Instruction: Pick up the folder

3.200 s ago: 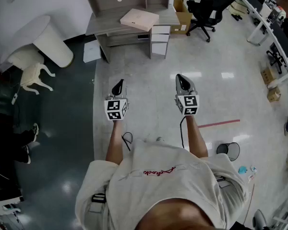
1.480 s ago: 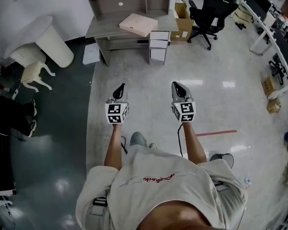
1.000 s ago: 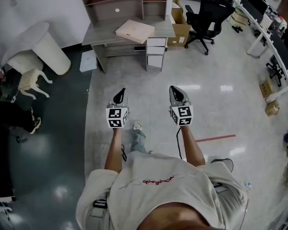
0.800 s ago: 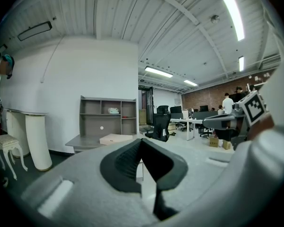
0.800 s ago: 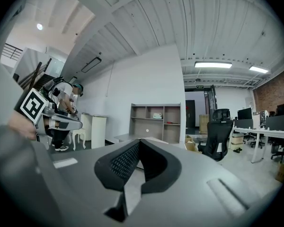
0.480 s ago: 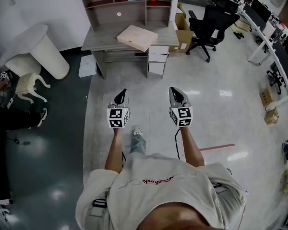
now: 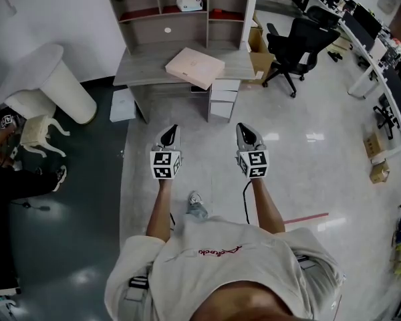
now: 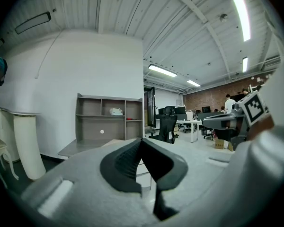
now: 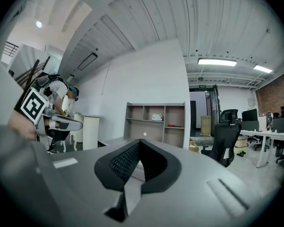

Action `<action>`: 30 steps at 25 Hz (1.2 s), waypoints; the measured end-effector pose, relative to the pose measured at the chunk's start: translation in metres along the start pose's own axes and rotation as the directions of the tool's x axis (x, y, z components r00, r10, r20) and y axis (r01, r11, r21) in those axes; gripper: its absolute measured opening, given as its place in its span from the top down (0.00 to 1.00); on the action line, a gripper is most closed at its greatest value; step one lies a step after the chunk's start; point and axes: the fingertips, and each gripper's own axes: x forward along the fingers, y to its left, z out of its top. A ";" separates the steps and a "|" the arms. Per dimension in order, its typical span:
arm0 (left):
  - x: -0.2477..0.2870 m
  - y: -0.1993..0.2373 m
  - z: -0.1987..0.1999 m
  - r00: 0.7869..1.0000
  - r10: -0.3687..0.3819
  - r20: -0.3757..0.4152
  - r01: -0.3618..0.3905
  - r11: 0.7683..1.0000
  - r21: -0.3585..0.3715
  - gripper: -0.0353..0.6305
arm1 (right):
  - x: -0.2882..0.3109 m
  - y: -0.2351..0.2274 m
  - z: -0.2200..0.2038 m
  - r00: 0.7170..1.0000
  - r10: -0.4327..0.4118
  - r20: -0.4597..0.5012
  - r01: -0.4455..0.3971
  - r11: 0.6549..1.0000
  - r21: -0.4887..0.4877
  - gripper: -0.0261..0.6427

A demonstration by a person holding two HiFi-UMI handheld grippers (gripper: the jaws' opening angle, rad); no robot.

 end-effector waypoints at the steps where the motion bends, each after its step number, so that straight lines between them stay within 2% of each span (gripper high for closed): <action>1: 0.009 0.005 0.003 1.000 -0.002 0.001 0.002 1.000 0.001 0.95 | 0.009 -0.004 0.003 1.000 -0.003 0.000 0.003 1.000 0.001 0.95; 8: 0.062 0.043 0.017 1.000 -0.017 0.002 0.017 1.000 0.008 0.95 | 0.072 -0.018 0.014 1.000 -0.012 0.002 0.012 1.000 0.002 0.95; 19: 0.130 0.104 0.016 0.999 -0.029 -0.017 0.029 1.000 0.002 0.95 | 0.161 -0.028 0.012 1.000 -0.029 -0.012 0.029 0.999 0.017 0.95; 30: 0.184 0.141 0.022 0.998 -0.069 -0.005 0.069 0.998 0.016 0.95 | 0.217 -0.042 0.013 0.997 -0.077 0.000 0.077 0.997 0.023 0.95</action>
